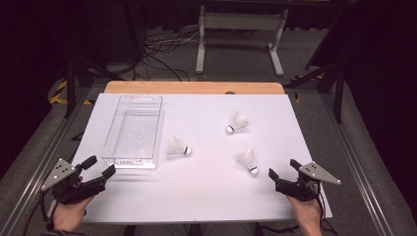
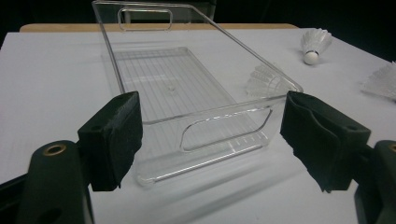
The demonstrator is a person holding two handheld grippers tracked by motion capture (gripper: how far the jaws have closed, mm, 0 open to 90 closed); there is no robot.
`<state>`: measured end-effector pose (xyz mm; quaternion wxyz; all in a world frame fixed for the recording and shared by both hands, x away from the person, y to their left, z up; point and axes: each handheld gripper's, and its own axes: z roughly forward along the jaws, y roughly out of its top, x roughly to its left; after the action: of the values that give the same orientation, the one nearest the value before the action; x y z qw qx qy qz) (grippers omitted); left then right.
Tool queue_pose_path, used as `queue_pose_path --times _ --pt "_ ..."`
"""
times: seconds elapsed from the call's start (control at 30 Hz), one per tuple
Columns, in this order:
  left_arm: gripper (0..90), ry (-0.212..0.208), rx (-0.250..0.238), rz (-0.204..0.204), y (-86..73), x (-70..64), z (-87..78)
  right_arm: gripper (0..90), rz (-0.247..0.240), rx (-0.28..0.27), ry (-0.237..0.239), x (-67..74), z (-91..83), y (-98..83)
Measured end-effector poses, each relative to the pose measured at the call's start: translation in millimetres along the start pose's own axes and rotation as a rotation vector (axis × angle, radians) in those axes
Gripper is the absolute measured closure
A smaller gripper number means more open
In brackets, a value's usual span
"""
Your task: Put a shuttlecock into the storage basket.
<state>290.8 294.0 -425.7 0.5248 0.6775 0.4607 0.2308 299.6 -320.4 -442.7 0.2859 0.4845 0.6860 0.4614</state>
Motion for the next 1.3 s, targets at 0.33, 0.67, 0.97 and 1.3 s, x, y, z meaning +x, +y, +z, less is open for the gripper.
queue_pose_path --times 0.33,0.67,0.97,1.3 --pt "22.2 -0.022 -0.006 0.009 7.8 -5.7 3.1 10.4 0.002 -0.001 -0.004 0.4 -0.3 -0.4" --pt "22.4 -0.049 -0.007 0.022 14.0 -13.7 11.1 10.3 0.002 -0.002 -0.003 0.6 -0.3 -0.3" --pt "22.6 -0.073 -0.005 0.037 19.5 -21.3 19.6 10.3 0.003 -0.002 -0.002 0.5 -0.3 -0.4" --pt "22.9 -0.107 0.001 0.061 27.2 -33.8 33.7 10.1 0.003 -0.002 0.0 0.7 -0.3 -0.5"
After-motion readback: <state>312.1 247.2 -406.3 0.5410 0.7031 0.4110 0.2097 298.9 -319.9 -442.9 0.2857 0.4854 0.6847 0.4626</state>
